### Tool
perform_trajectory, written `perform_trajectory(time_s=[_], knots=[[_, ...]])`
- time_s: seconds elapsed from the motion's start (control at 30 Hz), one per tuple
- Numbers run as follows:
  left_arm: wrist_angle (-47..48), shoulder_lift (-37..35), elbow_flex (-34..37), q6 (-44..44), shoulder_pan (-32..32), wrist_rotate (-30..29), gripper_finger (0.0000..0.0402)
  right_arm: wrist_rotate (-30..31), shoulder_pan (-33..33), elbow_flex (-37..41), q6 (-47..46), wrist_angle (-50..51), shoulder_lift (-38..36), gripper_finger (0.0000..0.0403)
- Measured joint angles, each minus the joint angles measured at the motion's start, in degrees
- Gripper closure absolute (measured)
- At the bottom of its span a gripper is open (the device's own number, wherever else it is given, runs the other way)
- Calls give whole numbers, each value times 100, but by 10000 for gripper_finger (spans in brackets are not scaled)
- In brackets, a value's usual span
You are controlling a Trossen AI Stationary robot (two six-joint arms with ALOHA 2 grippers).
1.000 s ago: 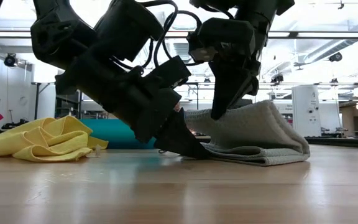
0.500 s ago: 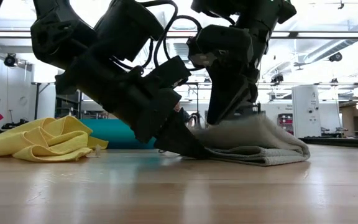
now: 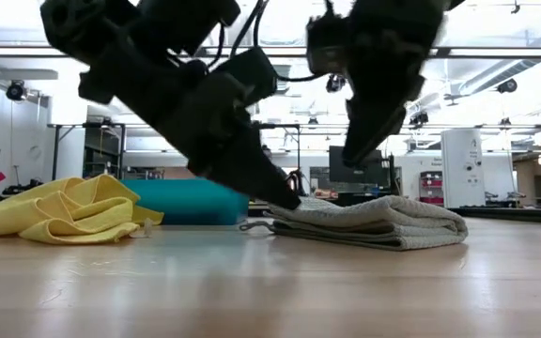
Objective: Fold microfiber towels
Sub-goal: Fold the gray microfiber towel
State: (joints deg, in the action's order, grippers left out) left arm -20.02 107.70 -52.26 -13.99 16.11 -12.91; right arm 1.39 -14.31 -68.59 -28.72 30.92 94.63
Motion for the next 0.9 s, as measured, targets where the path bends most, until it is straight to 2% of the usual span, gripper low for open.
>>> perform_trajectory(time_s=[0.1, 0.33, 0.47, 0.73, 0.9], knots=[[196, -266, 10, 264, -3, -178, 402, 219, -243, 208, 184, -222, -46, 263], [122, -459, 10, 1158, -190, -1395, 402, 849, -537, 1068, 97, -1844, -48, 273], [124, -319, 16, 1137, -424, -1460, 402, 934, -555, 1458, 27, -2451, -48, 273], [115, 95, -23, 1088, -604, -1445, 402, 909, -559, 1790, -72, -2845, 10, 275], [375, 68, 2, 784, -578, -958, 402, 742, -617, 1909, -136, -2868, 76, 276]])
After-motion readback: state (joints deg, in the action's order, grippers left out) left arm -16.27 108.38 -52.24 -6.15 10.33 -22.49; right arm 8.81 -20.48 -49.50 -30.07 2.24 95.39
